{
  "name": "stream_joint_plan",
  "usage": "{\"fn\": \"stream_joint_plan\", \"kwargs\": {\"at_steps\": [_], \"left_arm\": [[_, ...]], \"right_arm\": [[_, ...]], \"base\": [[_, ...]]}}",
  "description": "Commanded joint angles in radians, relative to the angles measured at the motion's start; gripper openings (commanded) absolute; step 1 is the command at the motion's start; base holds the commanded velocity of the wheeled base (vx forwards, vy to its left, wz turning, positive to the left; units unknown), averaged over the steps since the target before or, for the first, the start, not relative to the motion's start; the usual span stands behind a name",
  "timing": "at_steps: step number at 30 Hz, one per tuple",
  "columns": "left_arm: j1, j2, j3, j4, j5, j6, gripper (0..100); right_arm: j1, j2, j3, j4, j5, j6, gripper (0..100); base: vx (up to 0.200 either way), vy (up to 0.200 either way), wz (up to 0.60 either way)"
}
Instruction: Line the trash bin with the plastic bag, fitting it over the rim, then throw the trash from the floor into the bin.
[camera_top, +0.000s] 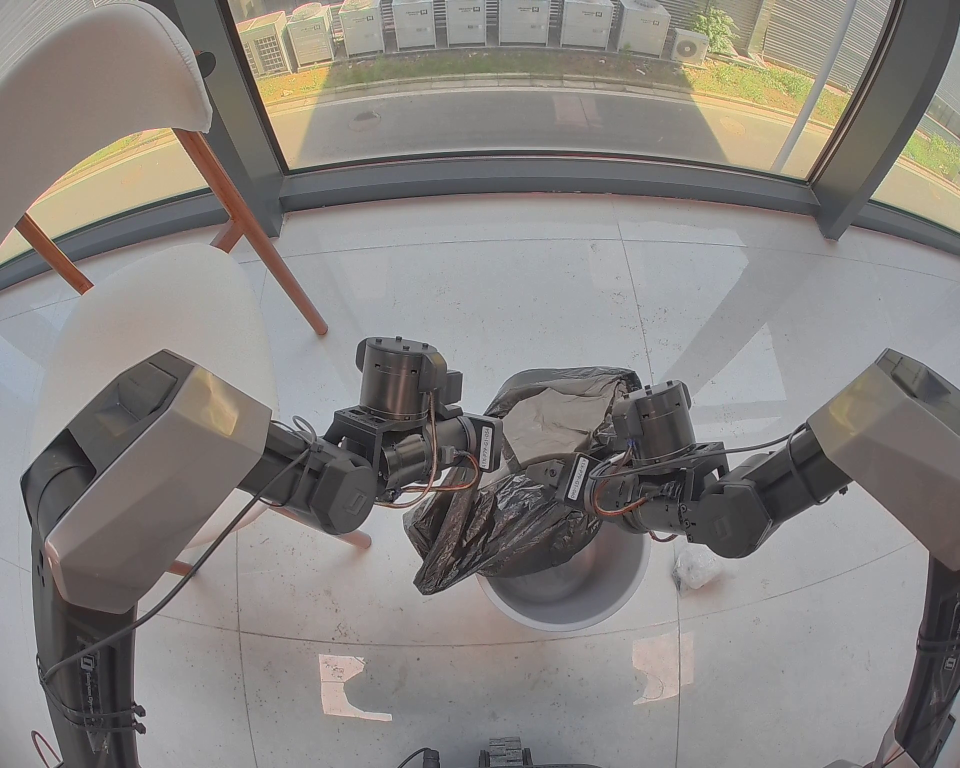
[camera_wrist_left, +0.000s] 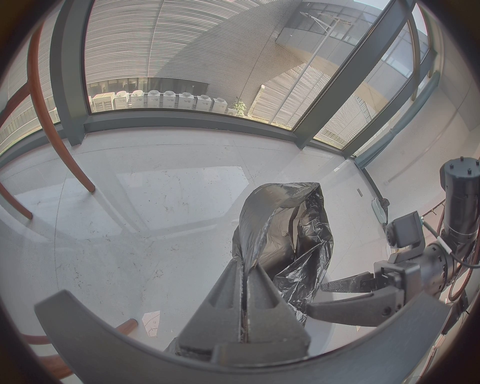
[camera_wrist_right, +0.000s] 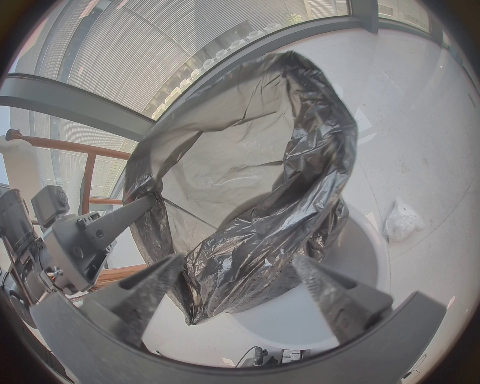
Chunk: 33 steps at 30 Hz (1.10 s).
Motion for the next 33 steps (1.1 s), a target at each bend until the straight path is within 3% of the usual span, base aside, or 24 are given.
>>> {"fn": "stream_joint_plan", "kwargs": {"at_steps": [1,16,33], "left_arm": [[-0.002,-0.001,-0.003,-0.001,0.000,0.000,0],[0.000,-0.003,-0.003,-0.001,0.000,0.000,0],[0.008,-0.001,-0.004,-0.004,-0.001,0.000,0]], "right_arm": [[0.006,-0.027,0.024,-0.005,-0.005,0.001,100],[0.015,0.105,-0.114,-0.006,-0.020,0.009,100],[0.026,0.021,-0.006,-0.005,-0.023,0.042,100]], "base": [[0.000,0.000,0.00],[0.000,0.000,0.00],[0.000,0.000,0.00]]}}
